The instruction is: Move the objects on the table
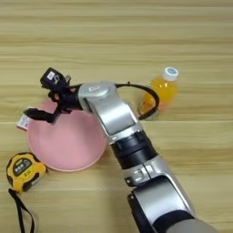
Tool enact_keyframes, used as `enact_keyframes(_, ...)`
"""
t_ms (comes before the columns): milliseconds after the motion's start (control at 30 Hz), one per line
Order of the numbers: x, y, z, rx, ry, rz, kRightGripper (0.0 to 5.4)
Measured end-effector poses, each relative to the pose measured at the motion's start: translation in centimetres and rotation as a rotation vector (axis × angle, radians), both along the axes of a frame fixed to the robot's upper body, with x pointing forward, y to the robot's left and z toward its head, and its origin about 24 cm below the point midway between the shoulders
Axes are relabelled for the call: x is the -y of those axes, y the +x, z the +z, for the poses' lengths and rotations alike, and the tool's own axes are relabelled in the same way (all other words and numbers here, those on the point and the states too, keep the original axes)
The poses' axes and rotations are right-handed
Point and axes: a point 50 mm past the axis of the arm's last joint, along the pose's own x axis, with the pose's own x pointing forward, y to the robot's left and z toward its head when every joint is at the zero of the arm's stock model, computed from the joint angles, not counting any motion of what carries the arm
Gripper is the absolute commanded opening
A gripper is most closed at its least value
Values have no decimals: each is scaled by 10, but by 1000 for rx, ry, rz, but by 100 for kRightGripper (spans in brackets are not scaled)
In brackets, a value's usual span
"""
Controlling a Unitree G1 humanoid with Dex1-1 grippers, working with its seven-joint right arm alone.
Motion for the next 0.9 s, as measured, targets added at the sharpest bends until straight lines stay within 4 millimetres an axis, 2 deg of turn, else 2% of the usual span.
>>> enact_keyframes(200,-11,11,0,-42,19,-59,538)
enact_keyframes(567,-28,11,0,-99,13,-60,538)
enact_keyframes(900,-38,8,-22,-127,-133,-47,538)
